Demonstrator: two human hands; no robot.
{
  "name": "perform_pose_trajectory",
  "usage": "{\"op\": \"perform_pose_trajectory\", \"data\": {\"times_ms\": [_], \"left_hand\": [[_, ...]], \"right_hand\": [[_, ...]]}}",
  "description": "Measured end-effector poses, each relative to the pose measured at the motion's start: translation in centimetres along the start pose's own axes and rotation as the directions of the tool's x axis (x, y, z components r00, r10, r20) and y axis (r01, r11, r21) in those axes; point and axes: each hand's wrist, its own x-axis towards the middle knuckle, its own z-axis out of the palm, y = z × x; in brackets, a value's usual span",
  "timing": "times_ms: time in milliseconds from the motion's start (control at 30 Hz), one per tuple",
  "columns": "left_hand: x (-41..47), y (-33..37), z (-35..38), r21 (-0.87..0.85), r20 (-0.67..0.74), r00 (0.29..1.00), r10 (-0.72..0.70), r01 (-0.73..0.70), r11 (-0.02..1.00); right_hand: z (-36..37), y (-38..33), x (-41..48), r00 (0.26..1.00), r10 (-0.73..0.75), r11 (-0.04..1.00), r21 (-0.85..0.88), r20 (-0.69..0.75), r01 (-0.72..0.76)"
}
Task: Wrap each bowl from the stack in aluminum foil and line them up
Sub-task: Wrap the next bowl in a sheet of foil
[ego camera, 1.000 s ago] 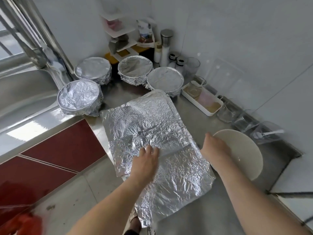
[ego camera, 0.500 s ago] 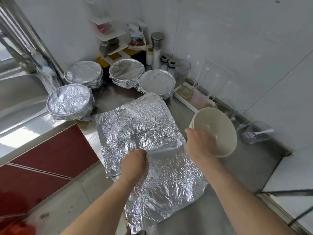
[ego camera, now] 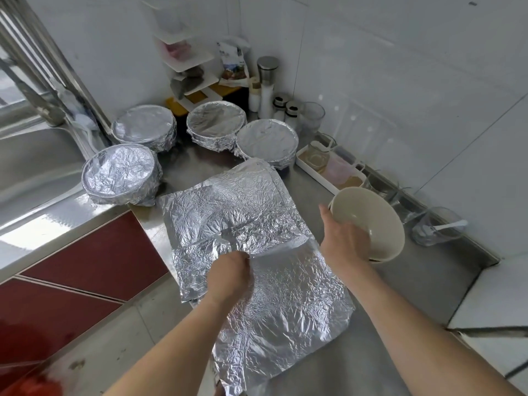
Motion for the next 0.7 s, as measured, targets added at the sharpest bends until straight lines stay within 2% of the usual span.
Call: {"op": "perform_pose_trajectory", "data": {"times_ms": [133, 233, 300, 400, 500, 600, 700], "left_hand": [[0.0, -0.1, -0.2, -0.009, 0.023, 1.0, -0.006, 0.006, 1.0], [0.0, -0.2, -0.2, -0.004, 0.028, 1.0, -0.005, 0.005, 1.0], [0.0, -0.1, -0.2, -0.012, 0.034, 0.999, -0.016, 0.016, 1.0], [-0.4, -0.1, -0.8, -0.093, 0.025, 0.998, -0.061, 0.063, 0.994], [-0.8, -0.2, -2.8, -0.282, -0.159, 0.974, -0.16, 0.11, 0.953], [-0.9, -0.6, -6.8, -0.466, -0.424, 0.862, -0.278, 0.055, 0.883], [-0.9, -0.4, -11.7, -0.49, -0.584, 0.761, -0.284, -0.051, 0.87]], "right_hand": [[-1.5, -0.3, -0.3, 0.987, 0.056, 0.998, 0.009, -0.152, -0.056], [-2.5, -0.7, -0.2, 0.955, 0.041, 0.999, 0.04, -0.293, -0.03], [-3.0, -1.2, -0.2, 0.921, -0.007, 0.996, 0.083, -0.39, 0.043], [-3.5, -2.6, -0.4, 0.85, -0.157, 0.961, 0.122, -0.502, 0.249], [-3.4, -3.9, -0.5, 0.801, -0.216, 0.916, 0.168, -0.558, 0.364], [-2.9, -5.0, -1.0, 0.764, -0.219, 0.894, 0.189, -0.607, 0.406], [-1.8, -6.0, -1.5, 0.764, -0.231, 0.88, 0.205, -0.603, 0.429]]}}
